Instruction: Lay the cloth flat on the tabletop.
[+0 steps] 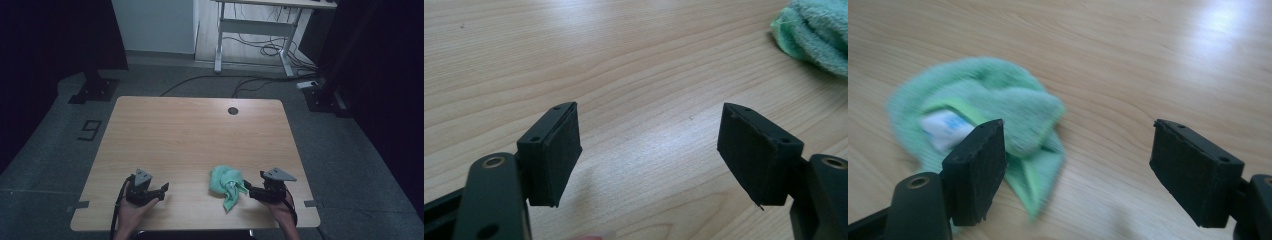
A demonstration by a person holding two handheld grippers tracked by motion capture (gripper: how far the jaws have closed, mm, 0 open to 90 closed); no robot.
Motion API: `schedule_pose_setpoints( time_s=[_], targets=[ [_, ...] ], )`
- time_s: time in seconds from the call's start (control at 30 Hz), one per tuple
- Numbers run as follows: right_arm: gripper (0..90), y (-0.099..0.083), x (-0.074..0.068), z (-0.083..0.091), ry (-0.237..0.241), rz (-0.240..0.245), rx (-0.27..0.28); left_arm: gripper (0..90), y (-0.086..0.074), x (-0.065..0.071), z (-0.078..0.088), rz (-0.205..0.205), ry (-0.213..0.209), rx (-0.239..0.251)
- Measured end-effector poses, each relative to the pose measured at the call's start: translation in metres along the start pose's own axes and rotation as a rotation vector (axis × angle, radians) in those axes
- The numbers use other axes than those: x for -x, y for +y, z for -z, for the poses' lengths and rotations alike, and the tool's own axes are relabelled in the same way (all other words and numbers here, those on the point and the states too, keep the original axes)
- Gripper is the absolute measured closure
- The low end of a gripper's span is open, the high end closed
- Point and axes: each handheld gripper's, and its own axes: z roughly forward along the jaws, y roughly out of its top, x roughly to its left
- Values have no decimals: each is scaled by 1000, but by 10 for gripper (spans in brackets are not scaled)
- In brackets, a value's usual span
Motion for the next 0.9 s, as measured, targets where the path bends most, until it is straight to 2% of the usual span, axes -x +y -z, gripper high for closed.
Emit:
schedule_pose_setpoints(
  time_s=[0.23, 0.37, 0.5, 0.67, 0.9],
  targets=[
    [220, 16, -22, -3, 70, 47, 22, 257, 1, 6, 2, -10, -7, 4],
    [217, 24, -37, -8, 126, 69, 29, 258, 1, 5, 3, -6, -8, 8],
    [212, 29, -53, -18, 162, 105, 17, 258, 1, 5, 4, -3, -11, 5],
    [205, 34, -66, -34, 208, 122, -4, 258, 0, 5, 3, -3, -11, 2],
    [196, 29, -81, -55, 246, 151, -73, 258, -1, 4, 3, -2, -7, -3]
  ],
)
